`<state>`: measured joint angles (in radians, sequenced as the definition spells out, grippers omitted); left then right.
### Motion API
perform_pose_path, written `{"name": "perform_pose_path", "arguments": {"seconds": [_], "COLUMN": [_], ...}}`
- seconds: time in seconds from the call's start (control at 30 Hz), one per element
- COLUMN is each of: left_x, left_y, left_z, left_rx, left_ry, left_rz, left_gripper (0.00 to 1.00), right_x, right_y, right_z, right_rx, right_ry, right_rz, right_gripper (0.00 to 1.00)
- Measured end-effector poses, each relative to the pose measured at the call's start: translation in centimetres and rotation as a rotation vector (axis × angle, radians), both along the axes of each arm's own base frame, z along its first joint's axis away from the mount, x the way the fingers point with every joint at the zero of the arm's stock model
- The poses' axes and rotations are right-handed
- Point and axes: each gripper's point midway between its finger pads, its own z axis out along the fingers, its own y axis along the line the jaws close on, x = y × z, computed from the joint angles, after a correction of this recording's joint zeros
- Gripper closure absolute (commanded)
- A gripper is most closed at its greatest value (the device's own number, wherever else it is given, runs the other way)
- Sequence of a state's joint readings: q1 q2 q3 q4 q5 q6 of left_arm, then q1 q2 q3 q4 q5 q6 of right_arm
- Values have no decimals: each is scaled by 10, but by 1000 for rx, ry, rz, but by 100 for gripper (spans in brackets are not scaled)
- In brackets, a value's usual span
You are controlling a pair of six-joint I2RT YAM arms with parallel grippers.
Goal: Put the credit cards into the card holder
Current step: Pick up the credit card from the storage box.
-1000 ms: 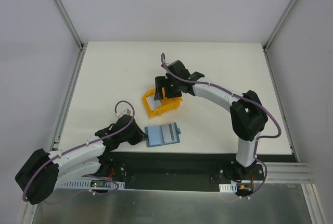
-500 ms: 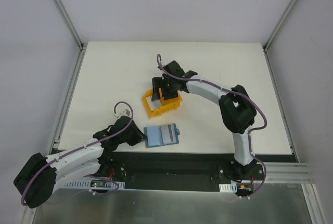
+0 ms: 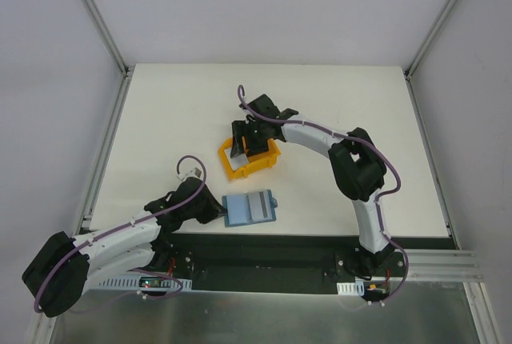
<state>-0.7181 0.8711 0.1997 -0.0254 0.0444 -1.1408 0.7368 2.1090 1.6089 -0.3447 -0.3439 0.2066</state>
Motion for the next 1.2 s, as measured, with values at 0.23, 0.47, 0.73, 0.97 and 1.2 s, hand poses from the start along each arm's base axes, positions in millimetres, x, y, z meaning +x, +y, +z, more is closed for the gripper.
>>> {"name": "perform_pose_path", "arguments": {"seconds": [0.23, 0.47, 0.73, 0.97, 1.2], "left_x": [1, 2, 2, 2, 1], "left_y": [-2, -3, -3, -4, -6], "left_z": [0, 0, 0, -1, 0], "left_rx": [3, 4, 3, 3, -5], "left_ry": [7, 9, 8, 9, 14], "left_rz": [-4, -8, -8, -9, -17], "left_gripper": [100, 100, 100, 100, 100], "right_x": [0, -1, -2, -2, -1], "right_y": [1, 1, 2, 2, 1], "right_z": [2, 2, 3, 10, 15], "right_rx": [10, 13, 18, 30, 36], "right_ry": [6, 10, 10, 5, -2], "right_rz": [4, 7, 11, 12, 12], "right_gripper": [48, 55, 62, 67, 76]}}
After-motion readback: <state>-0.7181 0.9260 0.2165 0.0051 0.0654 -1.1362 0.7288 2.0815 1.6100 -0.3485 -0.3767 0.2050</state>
